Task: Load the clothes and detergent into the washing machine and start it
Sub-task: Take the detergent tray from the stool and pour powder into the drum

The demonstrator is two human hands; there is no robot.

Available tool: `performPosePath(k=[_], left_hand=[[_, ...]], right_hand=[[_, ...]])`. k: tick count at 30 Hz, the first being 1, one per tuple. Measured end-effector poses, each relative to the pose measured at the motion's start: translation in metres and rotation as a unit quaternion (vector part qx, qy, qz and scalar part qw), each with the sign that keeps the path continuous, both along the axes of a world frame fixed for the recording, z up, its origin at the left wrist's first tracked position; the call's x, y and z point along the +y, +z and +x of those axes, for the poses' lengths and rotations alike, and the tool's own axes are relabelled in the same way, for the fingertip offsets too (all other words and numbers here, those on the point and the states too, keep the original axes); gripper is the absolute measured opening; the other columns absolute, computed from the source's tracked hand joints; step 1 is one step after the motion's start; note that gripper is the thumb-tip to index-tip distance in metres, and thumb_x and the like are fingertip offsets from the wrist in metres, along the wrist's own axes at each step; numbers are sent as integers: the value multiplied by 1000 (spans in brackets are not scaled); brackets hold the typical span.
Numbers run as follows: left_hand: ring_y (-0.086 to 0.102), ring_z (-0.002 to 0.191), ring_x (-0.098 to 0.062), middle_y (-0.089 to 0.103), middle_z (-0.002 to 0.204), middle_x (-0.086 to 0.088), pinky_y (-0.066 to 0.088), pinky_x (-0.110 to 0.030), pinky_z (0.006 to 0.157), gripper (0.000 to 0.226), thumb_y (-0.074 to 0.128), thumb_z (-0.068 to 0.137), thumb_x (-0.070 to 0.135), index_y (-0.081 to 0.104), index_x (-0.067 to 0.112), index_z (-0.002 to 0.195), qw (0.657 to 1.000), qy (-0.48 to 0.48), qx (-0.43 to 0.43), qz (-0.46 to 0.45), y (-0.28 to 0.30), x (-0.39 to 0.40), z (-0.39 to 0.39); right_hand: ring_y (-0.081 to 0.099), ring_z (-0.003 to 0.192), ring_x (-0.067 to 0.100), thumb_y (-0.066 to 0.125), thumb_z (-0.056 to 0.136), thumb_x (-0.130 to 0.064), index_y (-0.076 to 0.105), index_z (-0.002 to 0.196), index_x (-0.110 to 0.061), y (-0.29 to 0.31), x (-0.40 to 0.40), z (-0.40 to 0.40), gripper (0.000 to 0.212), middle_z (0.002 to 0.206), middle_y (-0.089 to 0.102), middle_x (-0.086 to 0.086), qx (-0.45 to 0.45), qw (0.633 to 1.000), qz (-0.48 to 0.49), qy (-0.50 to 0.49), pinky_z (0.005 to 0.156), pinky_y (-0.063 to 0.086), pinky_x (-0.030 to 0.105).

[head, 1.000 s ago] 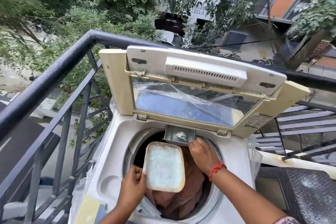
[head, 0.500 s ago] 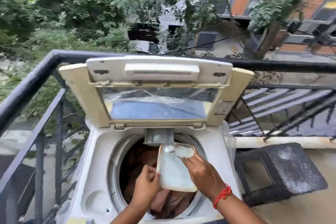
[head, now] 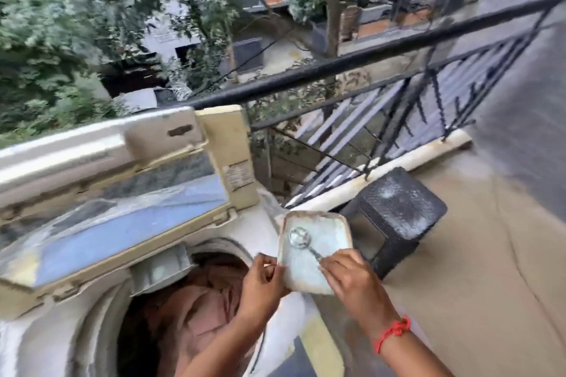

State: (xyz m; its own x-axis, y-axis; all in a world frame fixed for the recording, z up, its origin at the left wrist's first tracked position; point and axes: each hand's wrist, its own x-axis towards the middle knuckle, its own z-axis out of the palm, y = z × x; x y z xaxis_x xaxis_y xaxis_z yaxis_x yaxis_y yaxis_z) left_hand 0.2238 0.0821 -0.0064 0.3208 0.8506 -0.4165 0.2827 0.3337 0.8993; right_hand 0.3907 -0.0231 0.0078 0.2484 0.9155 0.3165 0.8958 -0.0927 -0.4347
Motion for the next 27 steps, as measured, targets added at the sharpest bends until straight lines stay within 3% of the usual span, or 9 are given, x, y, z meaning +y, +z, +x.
performPosePath(k=[3, 7, 8, 11, 12, 15, 18, 22, 27], left_hand=[[58, 60, -18, 60, 66, -11, 57, -35, 56, 15, 58, 93, 15, 50, 9, 83, 999, -34, -5, -5, -6, 4, 47], [59, 58, -13, 60, 68, -6, 58, -37, 57, 16, 58, 93, 15, 49, 15, 81, 997, -77, 4, -1, -15, 8, 120], [60, 60, -15, 60, 70, -9, 58, -38, 58, 17, 58, 93, 15, 48, 15, 80, 996, -89, 6, -3, -17, 9, 136], [64, 71, -26, 63, 75, -11, 59, -52, 68, 15, 58, 93, 18, 49, 14, 82, 987, -157, 20, -10, -30, 14, 192], [64, 74, -27, 63, 77, -11, 57, -56, 72, 14, 57, 94, 19, 49, 13, 84, 984, -178, 23, -17, -36, 16, 209], [63, 75, -24, 61, 79, -9, 55, -59, 76, 11, 55, 95, 16, 48, 11, 88, 974, -221, 41, -39, -58, 22, 260], [64, 77, -26, 62, 81, -10, 56, -59, 76, 14, 59, 93, 18, 49, 9, 87, 966, -243, 69, -45, -87, 30, 311], [68, 83, -34, 70, 84, -15, 59, -49, 74, 20, 68, 80, 28, 61, 10, 80, 952, -258, 161, 33, -149, 46, 381], [69, 89, -34, 72, 93, -18, 58, -43, 78, 29, 74, 80, 29, 69, 3, 92, 942, -257, 214, 35, -240, 61, 459]], right_hand=[[56, 97, 17, 73, 83, -12, 74, 97, -15, 1, -14, 37, 15, 103, 65, 2, 61, 984, 52, -160, 91, 45, 29], [62, 68, 8, 77, 76, -5, 72, 94, -14, -8, -38, 92, 22, 82, 66, 1, 236, 900, 86, -357, 69, 43, 6], [63, 63, 8, 78, 76, -7, 72, 93, -14, -13, -42, 103, 20, 74, 68, -1, 282, 875, 79, -385, 65, 44, 6], [68, 61, 14, 79, 79, -15, 74, 88, -15, -39, -56, 141, 10, 64, 71, -2, 379, 815, 48, -436, 69, 53, 25], [70, 59, 15, 79, 79, -16, 74, 84, -17, -48, -60, 152, 8, 63, 71, -3, 397, 800, 56, -445, 66, 55, 25], [70, 57, 8, 80, 78, -16, 72, 73, -24, -74, -65, 184, 12, 62, 71, -5, 429, 762, 94, -476, 54, 50, 12], [70, 57, 8, 80, 77, -15, 69, 65, -26, -109, -59, 220, 20, 60, 70, -7, 436, 732, 122, -508, 52, 49, 11], [64, 49, -3, 79, 78, -12, 74, 74, -8, -177, -42, 275, 8, 59, 68, -3, 434, 706, 126, -545, 52, 46, 7], [61, 47, -1, 79, 77, -10, 73, 75, 0, -267, -19, 344, 12, 55, 64, -5, 413, 698, 121, -573, 53, 48, 10]])
